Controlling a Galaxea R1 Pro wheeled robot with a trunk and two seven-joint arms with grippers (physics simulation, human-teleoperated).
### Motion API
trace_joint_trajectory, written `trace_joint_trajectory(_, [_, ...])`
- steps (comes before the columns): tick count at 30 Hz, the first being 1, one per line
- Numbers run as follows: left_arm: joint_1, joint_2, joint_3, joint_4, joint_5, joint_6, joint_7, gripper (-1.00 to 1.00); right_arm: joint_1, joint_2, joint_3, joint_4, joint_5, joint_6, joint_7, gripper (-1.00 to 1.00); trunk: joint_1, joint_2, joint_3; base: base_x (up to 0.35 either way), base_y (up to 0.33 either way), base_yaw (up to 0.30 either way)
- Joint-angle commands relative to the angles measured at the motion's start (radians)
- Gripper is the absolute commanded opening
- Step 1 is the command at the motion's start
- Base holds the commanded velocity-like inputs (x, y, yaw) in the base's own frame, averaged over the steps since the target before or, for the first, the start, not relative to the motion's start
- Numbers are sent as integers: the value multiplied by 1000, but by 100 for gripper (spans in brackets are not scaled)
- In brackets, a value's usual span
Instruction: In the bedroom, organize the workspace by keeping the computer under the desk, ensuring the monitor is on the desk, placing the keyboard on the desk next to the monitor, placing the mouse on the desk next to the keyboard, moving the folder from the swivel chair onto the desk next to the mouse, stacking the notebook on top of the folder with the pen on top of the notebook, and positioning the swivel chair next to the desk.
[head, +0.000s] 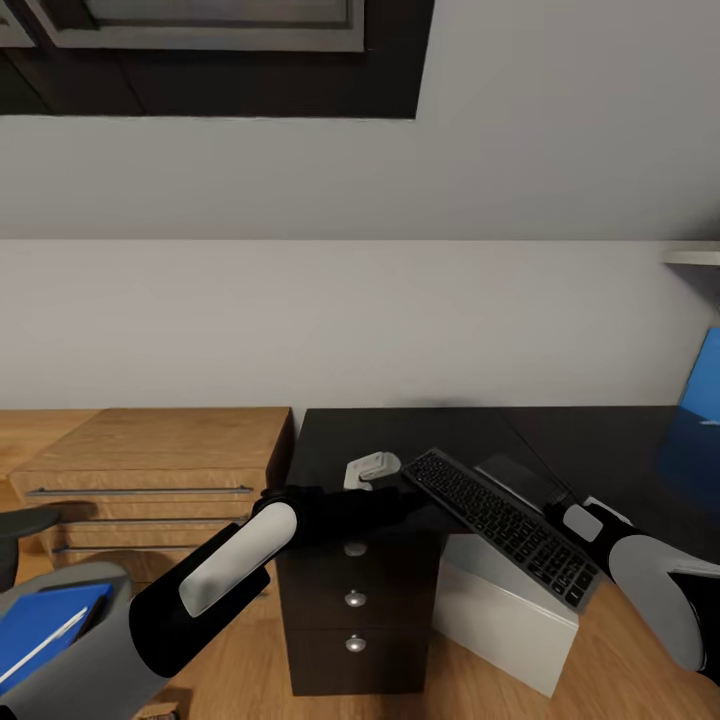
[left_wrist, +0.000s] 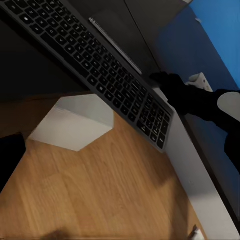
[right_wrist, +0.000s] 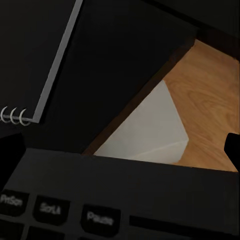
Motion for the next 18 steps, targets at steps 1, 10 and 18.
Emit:
trace_joint_trajectory(1, [-1,0,-1,-1,8,-1,8,100,-1,0,-5,-1,5,5,-4,100,0,-1,-1,-221,0,0])
trace_joint_trajectory(10, [-1,0,-3,-1,8,-1,8,100,-1,0,-6,-1,5,5,-4,100,0,-1,-1,-108,0,0])
trace_joint_trajectory(18, [-1,0,-3,-1,8,-1,8,100,-1,0,-5,0,5,5,-4,100,0,-1,-1,-121,0,0])
